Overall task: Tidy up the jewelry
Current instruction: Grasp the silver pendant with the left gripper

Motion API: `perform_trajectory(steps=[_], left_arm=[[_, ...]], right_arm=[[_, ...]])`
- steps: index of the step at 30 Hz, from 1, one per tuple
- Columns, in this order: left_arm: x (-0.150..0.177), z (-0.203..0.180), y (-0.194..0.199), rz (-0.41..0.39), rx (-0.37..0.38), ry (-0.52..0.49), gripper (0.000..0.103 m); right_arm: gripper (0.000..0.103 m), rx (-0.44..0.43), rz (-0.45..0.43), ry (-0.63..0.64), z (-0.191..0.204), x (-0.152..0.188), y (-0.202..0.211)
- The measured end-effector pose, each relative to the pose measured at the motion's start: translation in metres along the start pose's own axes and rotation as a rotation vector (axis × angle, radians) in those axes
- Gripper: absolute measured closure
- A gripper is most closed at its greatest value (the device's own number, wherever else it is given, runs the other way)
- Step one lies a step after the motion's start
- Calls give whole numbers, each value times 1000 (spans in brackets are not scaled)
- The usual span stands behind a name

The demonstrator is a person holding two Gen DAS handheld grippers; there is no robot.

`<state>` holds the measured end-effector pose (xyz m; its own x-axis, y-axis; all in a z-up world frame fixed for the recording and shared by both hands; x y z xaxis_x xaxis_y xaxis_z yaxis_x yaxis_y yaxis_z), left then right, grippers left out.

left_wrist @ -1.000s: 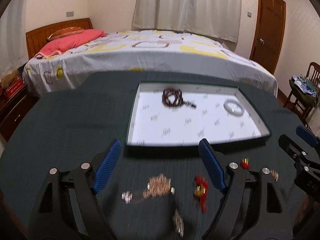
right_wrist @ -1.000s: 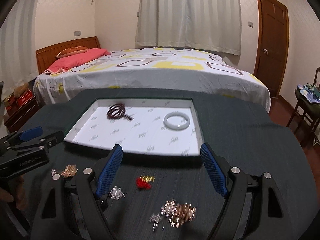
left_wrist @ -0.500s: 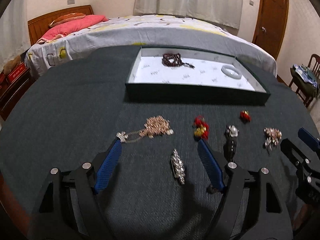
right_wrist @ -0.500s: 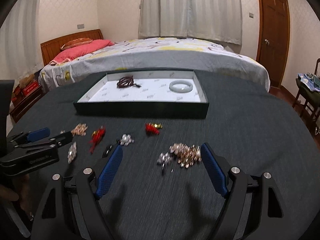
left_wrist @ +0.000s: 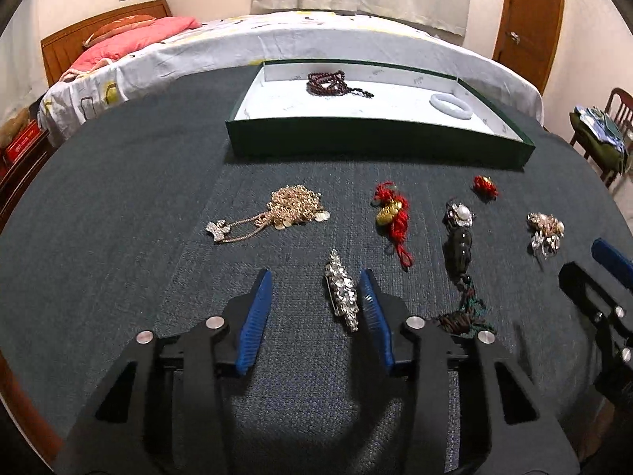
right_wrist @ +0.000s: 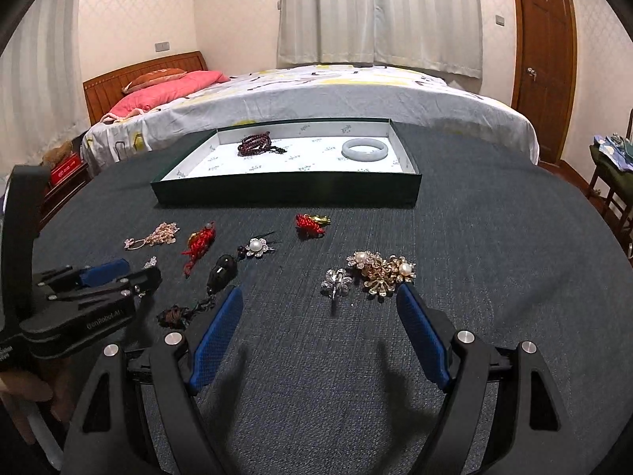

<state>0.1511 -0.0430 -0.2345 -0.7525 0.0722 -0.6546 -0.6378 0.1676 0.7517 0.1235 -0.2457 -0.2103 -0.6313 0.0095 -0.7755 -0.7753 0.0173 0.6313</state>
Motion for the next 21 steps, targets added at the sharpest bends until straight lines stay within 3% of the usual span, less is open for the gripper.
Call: perform_trajectory(steps=[4,7,21], left_arm=[[1,-4,0,-8,20,-28,81],[2,-9,0,-14,24,-50,88],[-6,7,15,-57,-6,-37,89]], right_arm=[[26,1,-1,-4,0,0,0],[26,1,-2,-2,0,0,0],[26,-37,16,28,24,-8,-5]])
Point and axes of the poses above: each gripper's, at about its wrist camera, not at the fingertips, and y roughly against the way its jaws point, z to its left, x to its underside, the point moved 3 cm from there along -y, roughly the way its jaws point, and after that the axes turned 5 degrees about x, right-handed, at the moved point
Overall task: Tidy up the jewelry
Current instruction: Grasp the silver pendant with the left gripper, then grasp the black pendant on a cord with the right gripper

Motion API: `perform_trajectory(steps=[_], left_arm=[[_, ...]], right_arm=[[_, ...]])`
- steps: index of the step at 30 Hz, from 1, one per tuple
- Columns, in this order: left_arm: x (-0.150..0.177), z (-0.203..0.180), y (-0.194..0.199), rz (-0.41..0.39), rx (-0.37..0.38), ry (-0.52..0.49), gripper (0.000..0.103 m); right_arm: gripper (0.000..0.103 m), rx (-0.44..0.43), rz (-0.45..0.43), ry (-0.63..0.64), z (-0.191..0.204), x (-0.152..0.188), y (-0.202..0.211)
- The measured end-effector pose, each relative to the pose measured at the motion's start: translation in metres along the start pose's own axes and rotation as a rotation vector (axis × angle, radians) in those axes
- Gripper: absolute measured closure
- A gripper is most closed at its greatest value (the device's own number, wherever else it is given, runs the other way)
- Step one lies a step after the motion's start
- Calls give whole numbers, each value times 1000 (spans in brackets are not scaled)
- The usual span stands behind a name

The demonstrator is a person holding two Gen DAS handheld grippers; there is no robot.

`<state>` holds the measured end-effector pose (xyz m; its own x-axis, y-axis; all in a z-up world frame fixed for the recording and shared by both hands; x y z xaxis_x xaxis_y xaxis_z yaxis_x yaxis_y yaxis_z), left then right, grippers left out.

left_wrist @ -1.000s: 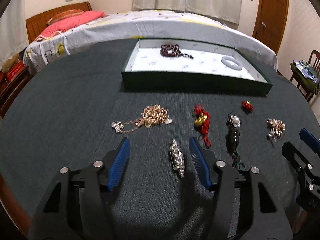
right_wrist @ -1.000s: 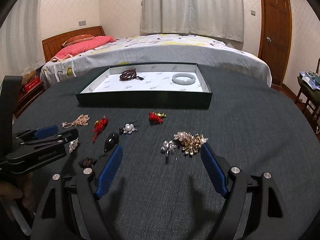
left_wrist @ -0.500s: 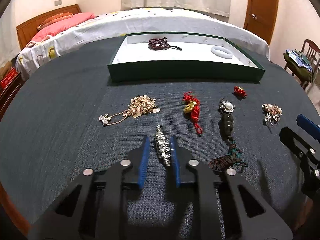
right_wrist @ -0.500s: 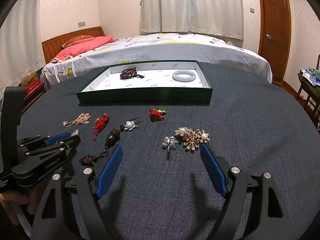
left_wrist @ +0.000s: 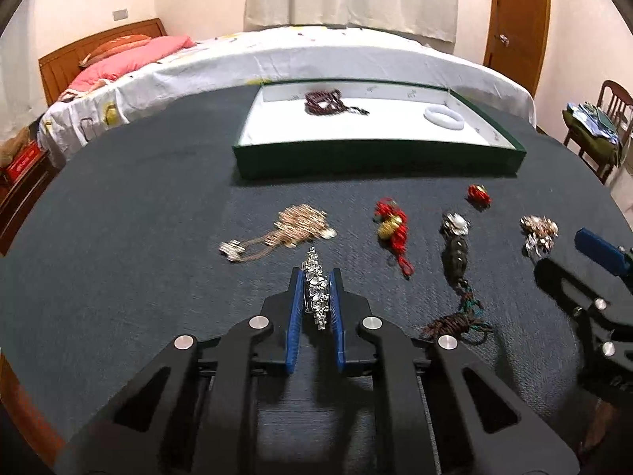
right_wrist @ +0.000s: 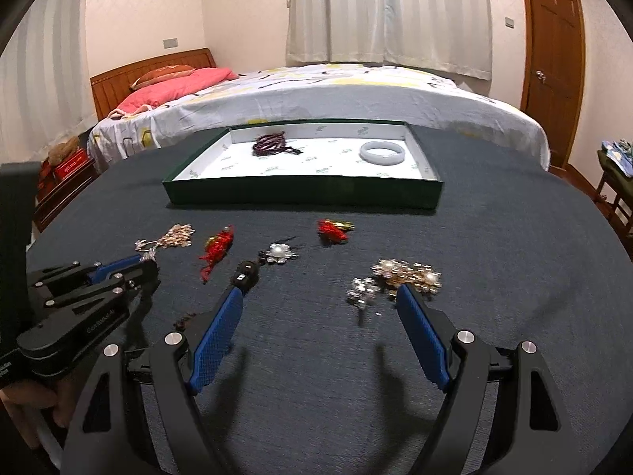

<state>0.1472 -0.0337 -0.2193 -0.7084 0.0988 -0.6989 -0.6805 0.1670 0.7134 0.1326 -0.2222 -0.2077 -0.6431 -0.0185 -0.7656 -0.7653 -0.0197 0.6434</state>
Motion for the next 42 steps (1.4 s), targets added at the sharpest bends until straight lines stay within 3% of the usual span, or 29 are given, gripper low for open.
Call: perform_trajectory(steps=[6,14,20,29,42], left_arm=[[-3,19,7,-15,-35,25,89],[-4,27,5,-11,-42,48,90],[-4,29,5,-11,-45,58,90],[-3,33,4,-6,-47,70,90],[-4,29,7,-11,-41,63,90]], right_arm=[[27,-45,57,34,28,2,-17],[44,-45,136,44,45,-5,-45],[49,-31,174,54,46,-3,-51],[88,-61,165,51,42,-1,-48],[88,-95,119,18,27,-1,-25]])
Point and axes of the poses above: each gripper's, at about its wrist camera, not at the fingertips, and y roughly against the way its jaws point, z to its left, x to its underside, the point moved 3 cm from there along -y, roughly the way its jaws point, and after that the axes turned 5 degrees about x, right-handed, at the moved point
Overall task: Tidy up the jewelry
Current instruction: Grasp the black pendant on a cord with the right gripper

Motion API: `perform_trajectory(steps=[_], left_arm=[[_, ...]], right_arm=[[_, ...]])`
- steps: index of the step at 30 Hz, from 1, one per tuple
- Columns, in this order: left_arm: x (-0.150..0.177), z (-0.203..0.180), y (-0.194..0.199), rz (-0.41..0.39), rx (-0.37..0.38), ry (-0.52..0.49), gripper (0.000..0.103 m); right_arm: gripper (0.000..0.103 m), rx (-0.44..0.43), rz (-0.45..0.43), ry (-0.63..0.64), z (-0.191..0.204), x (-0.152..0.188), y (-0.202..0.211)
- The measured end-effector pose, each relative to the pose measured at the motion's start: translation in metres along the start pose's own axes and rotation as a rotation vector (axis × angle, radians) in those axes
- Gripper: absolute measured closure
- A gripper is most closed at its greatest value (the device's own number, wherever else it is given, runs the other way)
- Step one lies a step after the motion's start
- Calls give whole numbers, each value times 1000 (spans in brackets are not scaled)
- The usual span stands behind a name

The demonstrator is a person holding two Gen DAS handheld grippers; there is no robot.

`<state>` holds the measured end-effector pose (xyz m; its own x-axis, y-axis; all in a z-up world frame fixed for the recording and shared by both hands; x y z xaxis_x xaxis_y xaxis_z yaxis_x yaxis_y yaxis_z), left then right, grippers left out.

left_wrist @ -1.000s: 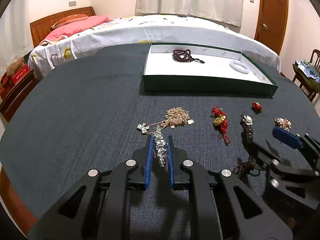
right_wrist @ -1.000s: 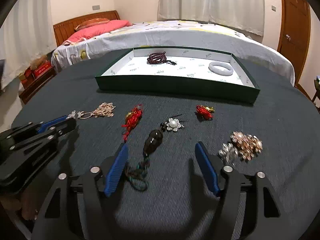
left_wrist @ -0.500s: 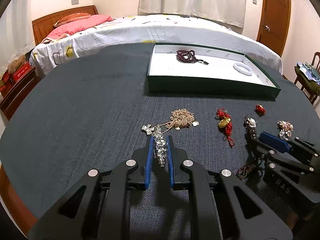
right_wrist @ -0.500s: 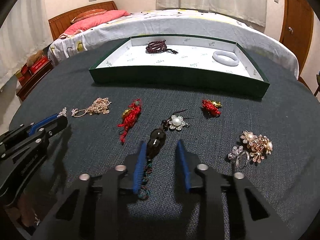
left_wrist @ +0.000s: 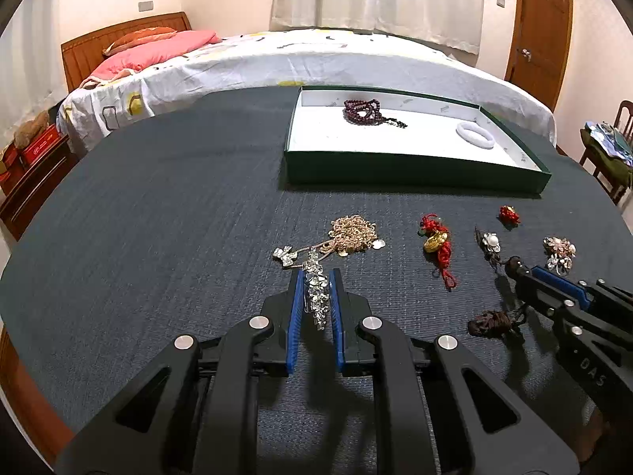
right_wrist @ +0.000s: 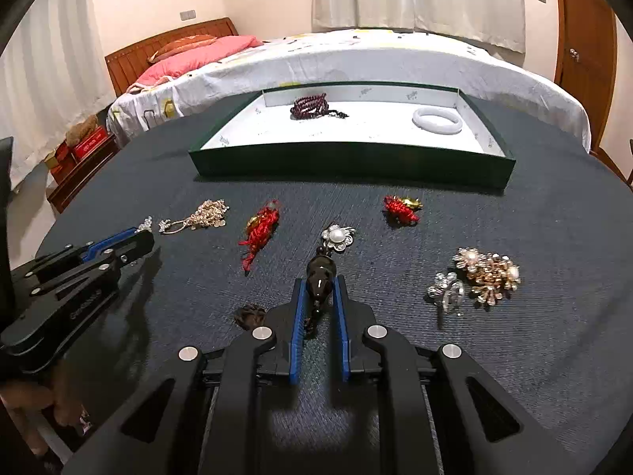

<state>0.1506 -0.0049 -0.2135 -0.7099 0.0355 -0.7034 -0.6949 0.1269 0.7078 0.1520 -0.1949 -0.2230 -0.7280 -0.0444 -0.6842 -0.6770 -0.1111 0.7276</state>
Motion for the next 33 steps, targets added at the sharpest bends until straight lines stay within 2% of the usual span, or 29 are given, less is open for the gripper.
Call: perform_trajectory(steps=[18,25,33], left_arm=[[-14,-8,19,-41,22,-7,89],[-29,-19,29,-67,59,-10,90],[-64,-33,25,-105,100,-17,89]], right_arm=[[88,-13,-118,-9,-6,-19,46],[88,-7,-174,-14,-10,-36,61],[88,-6,-241,-20,-19,-65,65]])
Point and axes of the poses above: each gripper's, at about its wrist camera, not at the fingertips, and y roughly against the way its jaws point, z to its left, x to its underside, the point moved 3 cm from there along -y, roughly the way its jaws point, and after that the axes turned 5 degrees about x, right-handed, at the moved point
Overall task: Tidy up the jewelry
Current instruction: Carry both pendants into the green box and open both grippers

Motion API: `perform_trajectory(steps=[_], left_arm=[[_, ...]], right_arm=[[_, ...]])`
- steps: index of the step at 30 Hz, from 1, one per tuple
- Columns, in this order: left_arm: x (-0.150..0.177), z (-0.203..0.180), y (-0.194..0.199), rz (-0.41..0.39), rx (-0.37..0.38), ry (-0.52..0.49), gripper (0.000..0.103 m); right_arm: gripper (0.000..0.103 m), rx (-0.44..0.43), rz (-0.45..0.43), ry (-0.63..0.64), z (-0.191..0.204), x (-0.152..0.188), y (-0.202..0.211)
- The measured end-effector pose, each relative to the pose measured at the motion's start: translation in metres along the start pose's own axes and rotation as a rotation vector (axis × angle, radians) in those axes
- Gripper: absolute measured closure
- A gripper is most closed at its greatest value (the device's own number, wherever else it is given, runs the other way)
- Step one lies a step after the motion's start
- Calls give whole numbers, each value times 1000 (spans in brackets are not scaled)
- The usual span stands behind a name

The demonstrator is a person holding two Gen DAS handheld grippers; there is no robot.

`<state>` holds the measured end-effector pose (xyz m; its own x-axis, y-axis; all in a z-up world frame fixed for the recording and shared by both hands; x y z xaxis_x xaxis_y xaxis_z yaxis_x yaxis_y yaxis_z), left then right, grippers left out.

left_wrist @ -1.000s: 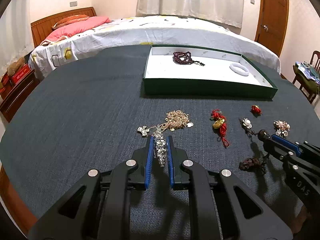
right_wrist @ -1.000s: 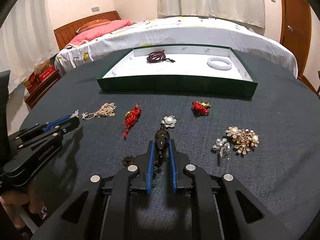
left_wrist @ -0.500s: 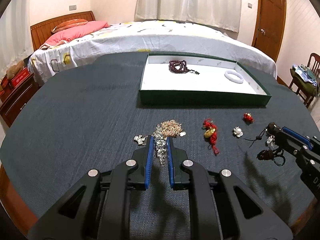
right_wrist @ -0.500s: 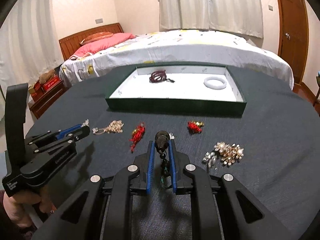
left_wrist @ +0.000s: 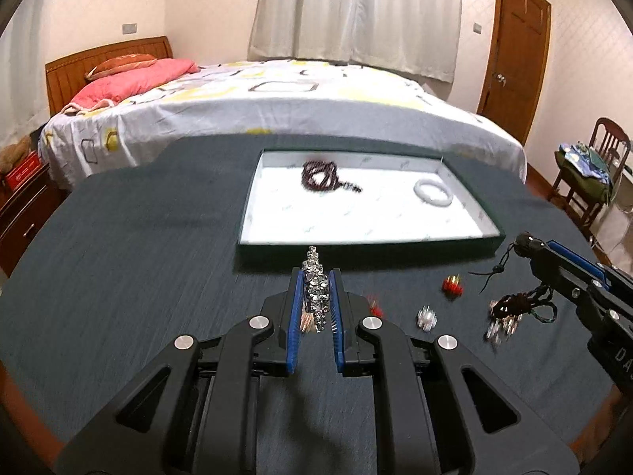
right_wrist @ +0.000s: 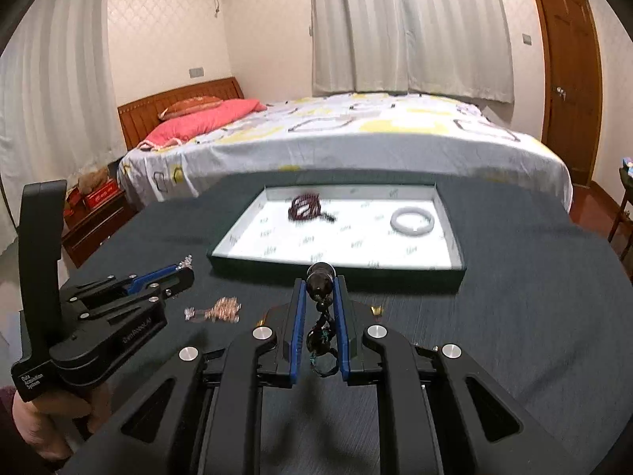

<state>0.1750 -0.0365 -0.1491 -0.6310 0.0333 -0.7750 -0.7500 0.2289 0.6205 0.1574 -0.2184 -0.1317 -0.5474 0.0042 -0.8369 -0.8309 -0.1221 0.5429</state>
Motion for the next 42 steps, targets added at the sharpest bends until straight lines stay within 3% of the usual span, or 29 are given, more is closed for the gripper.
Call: perform_trajectory(steps=[7,19,29,42], left_arm=[[-43,-10,-26,-37,18,-19,89],[-102,-7,-111,-24,0,-16,89],[-117,13,-185,103,-14,19,89],[-113,27,-224,224,-27,37,88]], right_arm=[[88,7,-61,10,-7,-38,-23],[88,23,-90,11,-18,-99,-114],[88,6,80,-27,-31,-99,-202],[88,5,288,-9,-30,-83,-251]])
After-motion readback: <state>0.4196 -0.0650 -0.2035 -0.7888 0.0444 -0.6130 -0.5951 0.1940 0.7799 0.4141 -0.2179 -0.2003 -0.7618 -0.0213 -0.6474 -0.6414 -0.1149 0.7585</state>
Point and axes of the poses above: each gripper's, at about its wrist camera, not at the fingertips, and y roughly against the way its jaws point, z to its left, x to its underside, the point moved 3 cm from there along -y, roughly the way its jaws point, and after that the axes turned 5 degrees about x, right-handed, at the moved point
